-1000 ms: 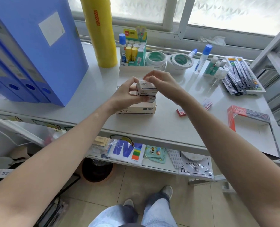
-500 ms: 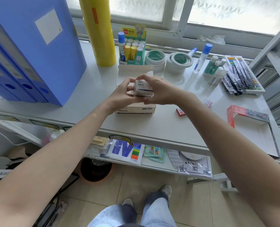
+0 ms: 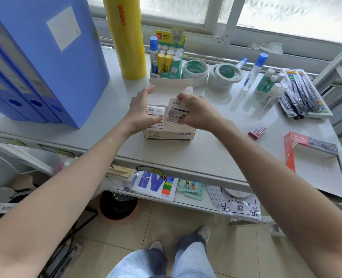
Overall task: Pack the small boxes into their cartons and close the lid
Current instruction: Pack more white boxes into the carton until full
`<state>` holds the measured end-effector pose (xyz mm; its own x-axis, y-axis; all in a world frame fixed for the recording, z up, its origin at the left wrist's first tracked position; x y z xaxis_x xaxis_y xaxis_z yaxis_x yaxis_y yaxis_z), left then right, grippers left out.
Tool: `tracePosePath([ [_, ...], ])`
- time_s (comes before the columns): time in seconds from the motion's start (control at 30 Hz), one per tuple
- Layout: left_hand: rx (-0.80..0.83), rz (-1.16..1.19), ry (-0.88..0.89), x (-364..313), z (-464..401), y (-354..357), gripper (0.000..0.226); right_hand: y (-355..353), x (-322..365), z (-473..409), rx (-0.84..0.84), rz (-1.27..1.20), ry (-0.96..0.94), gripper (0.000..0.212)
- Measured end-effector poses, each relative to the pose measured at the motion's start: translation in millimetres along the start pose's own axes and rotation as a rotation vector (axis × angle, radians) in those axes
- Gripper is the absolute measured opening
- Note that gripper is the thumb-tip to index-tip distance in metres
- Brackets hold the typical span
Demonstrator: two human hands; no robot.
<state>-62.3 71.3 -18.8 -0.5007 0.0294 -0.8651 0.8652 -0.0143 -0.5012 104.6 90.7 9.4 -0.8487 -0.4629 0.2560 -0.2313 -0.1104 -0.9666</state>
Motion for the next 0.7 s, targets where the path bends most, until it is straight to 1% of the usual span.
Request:
tracePosePath([
  [0.07,0.007,-0.075,-0.047,8.3,-2.7,2.4,0.094,6.8,0.2,-1.3,0.030,0.037,0.020,0.047],
  [0.2,0.082,-0.062,-0.133,19.7,-7.6,13.3,0.113,22.1,-0.1,-7.4,0.065,0.153,0.019,0.040],
  [0.37,-0.013,-0.071,-0.106,22.6,-14.2,16.3,0.107,36.2,-1.3,-17.4,0.044,0.257,0.016,0.039],
  [0.43,-0.025,-0.082,-0.109,25.0,-16.3,15.4,0.106,41.0,-1.6,-20.6,0.024,0.296,0.011,0.039],
  [0.53,-0.027,-0.106,-0.112,27.1,-18.2,13.9,0.107,46.6,-3.9,-23.4,-0.007,0.347,0.006,0.036],
  [0.7,0.032,-0.072,-0.144,27.8,-18.2,13.5,0.110,49.1,-4.3,-22.9,-0.022,0.386,-0.008,0.038],
])
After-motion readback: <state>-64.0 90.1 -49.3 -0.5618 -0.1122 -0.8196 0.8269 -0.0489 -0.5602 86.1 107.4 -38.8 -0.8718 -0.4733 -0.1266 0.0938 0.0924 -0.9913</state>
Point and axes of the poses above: each hand's wrist, its own z-axis away from the middle knuckle, its own y-axis out of the palm, x = y × z, the point moved 3 cm from there along -z, towards the middle knuckle, and after that the axes turned 9 degrees about z, right-handed, at the moved point
